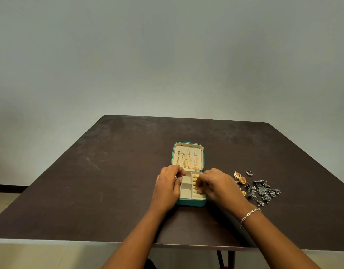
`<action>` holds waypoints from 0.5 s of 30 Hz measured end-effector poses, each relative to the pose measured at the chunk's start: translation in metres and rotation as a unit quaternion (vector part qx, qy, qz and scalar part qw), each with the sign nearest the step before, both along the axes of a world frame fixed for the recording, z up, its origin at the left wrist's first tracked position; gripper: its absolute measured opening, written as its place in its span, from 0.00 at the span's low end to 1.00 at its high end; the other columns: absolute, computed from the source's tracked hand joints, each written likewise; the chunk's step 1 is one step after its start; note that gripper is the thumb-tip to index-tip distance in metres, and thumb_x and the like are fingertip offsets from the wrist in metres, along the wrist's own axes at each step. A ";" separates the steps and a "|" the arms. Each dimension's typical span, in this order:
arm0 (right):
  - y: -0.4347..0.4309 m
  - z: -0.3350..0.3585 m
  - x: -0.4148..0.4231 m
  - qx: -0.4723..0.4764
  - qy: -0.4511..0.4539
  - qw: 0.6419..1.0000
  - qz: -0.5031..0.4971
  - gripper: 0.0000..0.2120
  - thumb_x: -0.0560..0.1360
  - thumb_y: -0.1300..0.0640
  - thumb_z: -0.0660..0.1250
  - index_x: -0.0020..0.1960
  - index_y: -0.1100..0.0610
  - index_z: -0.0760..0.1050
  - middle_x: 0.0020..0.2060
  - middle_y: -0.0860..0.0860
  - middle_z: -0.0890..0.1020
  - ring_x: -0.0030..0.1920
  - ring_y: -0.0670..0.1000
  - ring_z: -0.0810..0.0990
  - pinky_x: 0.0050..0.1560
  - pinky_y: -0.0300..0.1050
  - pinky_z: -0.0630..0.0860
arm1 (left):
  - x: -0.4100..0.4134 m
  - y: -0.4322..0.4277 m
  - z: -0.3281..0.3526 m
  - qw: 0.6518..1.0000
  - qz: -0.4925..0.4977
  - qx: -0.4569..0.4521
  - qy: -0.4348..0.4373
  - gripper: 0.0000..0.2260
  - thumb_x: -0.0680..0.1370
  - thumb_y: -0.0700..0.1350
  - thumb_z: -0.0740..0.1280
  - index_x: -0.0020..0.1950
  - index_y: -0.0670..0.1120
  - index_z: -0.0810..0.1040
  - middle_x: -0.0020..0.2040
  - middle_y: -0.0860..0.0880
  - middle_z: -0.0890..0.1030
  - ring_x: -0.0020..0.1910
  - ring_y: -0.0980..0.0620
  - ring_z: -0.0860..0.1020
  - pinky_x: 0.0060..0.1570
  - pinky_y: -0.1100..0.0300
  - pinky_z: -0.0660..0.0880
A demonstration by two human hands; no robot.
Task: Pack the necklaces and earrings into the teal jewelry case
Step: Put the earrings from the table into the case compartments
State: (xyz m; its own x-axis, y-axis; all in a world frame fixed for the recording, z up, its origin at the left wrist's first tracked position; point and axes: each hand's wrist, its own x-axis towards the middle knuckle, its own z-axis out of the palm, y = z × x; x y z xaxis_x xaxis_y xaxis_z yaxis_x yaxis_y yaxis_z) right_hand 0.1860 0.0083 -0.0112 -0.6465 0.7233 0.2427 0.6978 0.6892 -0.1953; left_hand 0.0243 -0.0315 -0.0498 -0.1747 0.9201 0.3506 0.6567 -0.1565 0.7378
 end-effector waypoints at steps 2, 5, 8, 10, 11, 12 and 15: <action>0.001 -0.001 0.005 -0.007 0.036 0.999 -0.004 0.07 0.74 0.57 0.64 0.51 0.52 0.78 0.50 0.48 0.79 0.51 0.49 0.73 0.46 0.46 0.73 | 0.000 0.000 0.000 1.000 0.000 0.000 0.002 0.08 0.77 0.38 0.60 0.47 0.52 0.69 0.50 0.56 0.72 0.54 0.58 0.69 0.56 0.56 0.71; 0.001 -0.004 0.011 -0.001 0.082 0.997 -0.007 0.10 0.73 0.63 0.63 0.48 0.53 0.80 0.48 0.49 0.79 0.51 0.50 0.74 0.44 0.46 0.73 | 0.000 0.001 0.000 1.000 0.000 -0.004 0.005 0.08 0.77 0.38 0.60 0.47 0.52 0.69 0.50 0.57 0.71 0.55 0.59 0.69 0.57 0.56 0.71; -0.002 -0.008 0.012 0.006 0.082 0.997 0.003 0.11 0.73 0.65 0.63 0.46 0.53 0.81 0.49 0.49 0.79 0.52 0.49 0.74 0.45 0.46 0.75 | -0.001 0.000 0.000 1.000 0.000 -0.002 0.008 0.08 0.77 0.38 0.60 0.47 0.52 0.68 0.50 0.57 0.72 0.55 0.58 0.69 0.57 0.55 0.71; -0.004 -0.010 0.011 0.010 0.087 0.996 0.006 0.12 0.72 0.65 0.63 0.46 0.53 0.82 0.49 0.49 0.79 0.52 0.49 0.74 0.45 0.47 0.76 | 0.000 0.000 0.000 1.000 0.000 -0.001 0.007 0.08 0.77 0.38 0.60 0.46 0.52 0.68 0.50 0.56 0.72 0.55 0.57 0.70 0.57 0.55 0.71; -0.003 -0.011 0.011 0.011 0.089 0.996 0.007 0.11 0.72 0.65 0.63 0.46 0.53 0.82 0.49 0.49 0.79 0.52 0.49 0.74 0.45 0.47 0.76 | 0.000 0.000 0.001 1.000 0.000 -0.001 0.006 0.08 0.77 0.38 0.60 0.46 0.52 0.69 0.50 0.56 0.72 0.55 0.57 0.70 0.57 0.54 0.71; -0.003 -0.012 0.011 0.011 0.091 0.996 0.008 0.11 0.72 0.65 0.63 0.46 0.53 0.81 0.49 0.49 0.79 0.52 0.49 0.74 0.45 0.47 0.76 | 0.000 0.000 0.001 1.000 0.001 -0.001 0.005 0.08 0.77 0.38 0.60 0.46 0.52 0.69 0.50 0.56 0.72 0.55 0.57 0.70 0.57 0.54 0.71; 0.000 -0.015 0.012 0.013 0.091 0.996 0.018 0.10 0.72 0.64 0.64 0.46 0.53 0.81 0.48 0.50 0.79 0.51 0.49 0.74 0.44 0.47 0.76 | 0.000 0.000 0.002 1.000 0.000 -0.002 0.004 0.09 0.77 0.38 0.60 0.46 0.52 0.69 0.49 0.57 0.71 0.56 0.57 0.70 0.57 0.53 0.71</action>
State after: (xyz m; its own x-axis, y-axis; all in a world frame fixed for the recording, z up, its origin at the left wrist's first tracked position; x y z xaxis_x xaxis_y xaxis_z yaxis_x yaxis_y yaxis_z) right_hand 0.1978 0.0081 -0.0265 -0.6155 0.6926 0.3760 0.6275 0.7194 -0.2979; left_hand 0.0241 -0.0314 -0.0482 -0.1721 0.9211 0.3492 0.6627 -0.1540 0.7329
